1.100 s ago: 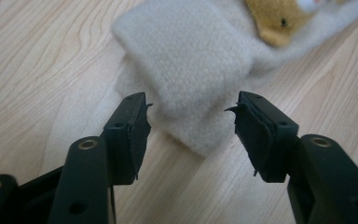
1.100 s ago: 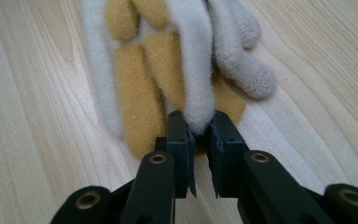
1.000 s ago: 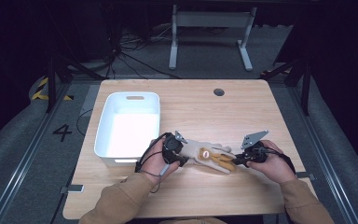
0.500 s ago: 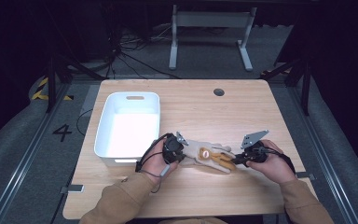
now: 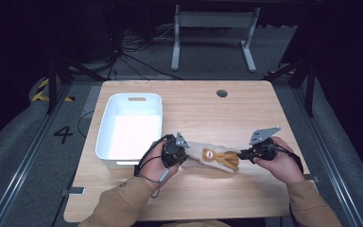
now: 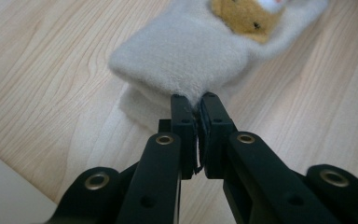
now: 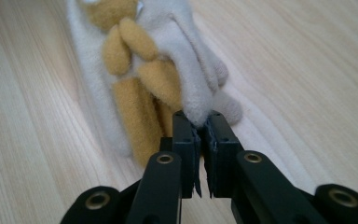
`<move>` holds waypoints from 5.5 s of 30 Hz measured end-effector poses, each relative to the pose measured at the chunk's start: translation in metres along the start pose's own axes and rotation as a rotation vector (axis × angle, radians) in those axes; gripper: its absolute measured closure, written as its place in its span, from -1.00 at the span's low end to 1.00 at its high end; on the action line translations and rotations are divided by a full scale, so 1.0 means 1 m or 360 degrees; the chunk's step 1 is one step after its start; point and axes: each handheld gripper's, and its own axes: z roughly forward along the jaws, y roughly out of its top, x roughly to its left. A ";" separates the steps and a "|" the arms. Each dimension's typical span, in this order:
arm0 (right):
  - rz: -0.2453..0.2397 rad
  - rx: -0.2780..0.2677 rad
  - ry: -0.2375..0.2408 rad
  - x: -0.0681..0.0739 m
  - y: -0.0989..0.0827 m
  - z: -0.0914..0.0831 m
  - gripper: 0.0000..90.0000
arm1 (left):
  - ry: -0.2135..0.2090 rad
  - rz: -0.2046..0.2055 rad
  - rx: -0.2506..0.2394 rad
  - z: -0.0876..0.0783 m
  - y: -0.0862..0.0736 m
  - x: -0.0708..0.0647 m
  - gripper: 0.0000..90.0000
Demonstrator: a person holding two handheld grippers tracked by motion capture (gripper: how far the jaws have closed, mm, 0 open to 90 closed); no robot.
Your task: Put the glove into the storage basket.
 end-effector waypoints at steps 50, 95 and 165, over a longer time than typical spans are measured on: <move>0.0166 -0.0052 -0.0111 -0.025 -0.012 0.001 0.66 | 0.0026 -0.0004 0.0024 -0.008 0.003 -0.006 0.01; 0.0402 -0.0262 -0.0196 -0.028 -0.047 -0.030 0.07 | -0.0249 0.0206 -0.0142 0.058 0.038 0.001 -0.60; 0.0415 -0.0277 -0.0160 -0.024 -0.047 -0.021 -0.04 | -0.0300 0.0182 -0.0095 0.095 0.026 0.011 -0.70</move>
